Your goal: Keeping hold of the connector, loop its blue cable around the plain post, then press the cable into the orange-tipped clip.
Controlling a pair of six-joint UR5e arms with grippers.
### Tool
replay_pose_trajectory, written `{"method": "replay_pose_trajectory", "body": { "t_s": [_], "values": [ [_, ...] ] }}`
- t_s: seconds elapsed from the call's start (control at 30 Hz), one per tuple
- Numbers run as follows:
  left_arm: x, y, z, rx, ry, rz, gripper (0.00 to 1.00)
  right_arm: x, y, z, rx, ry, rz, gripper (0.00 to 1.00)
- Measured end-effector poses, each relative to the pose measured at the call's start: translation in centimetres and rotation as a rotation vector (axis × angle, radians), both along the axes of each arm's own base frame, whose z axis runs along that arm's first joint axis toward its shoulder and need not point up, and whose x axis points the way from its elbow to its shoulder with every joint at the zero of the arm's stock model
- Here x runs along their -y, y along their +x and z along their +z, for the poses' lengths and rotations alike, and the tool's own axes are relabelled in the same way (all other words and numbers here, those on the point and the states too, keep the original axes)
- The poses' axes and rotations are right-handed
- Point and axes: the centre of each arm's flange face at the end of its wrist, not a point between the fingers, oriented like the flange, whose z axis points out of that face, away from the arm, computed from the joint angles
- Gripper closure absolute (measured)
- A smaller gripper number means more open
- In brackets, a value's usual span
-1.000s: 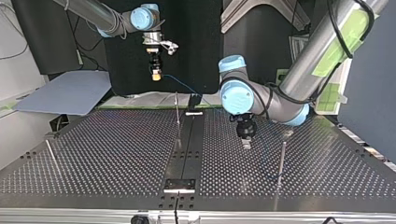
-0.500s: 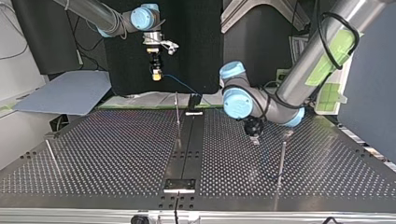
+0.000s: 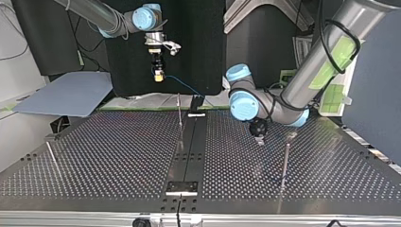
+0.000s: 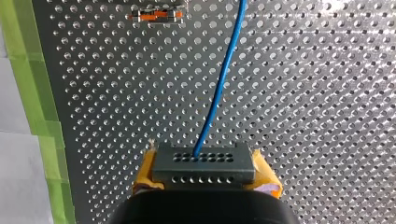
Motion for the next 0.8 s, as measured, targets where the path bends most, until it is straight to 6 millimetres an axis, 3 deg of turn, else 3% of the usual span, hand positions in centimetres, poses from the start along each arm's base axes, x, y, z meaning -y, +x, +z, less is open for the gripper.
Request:
{"method": "replay_pose_trajectory", "body": {
  "t_s": [0.13,0.5,0.8],
  "values": [
    [-0.2,0.4,-1.4,-0.015,-0.003,0.007,0.02,0.0,0.0,0.0,0.000,0.000,0.001,1.00],
    [-0.3,0.5,-2.4,-0.014,-0.029,-0.016,0.02,-0.1,0.0,0.0,0.000,0.001,0.001,1.00],
    [0.1,0.4,-6.0,-0.057,-0.019,-0.026,0.02,-0.1,0.0,0.0,0.001,0.001,0.001,1.00]
  ]
}}
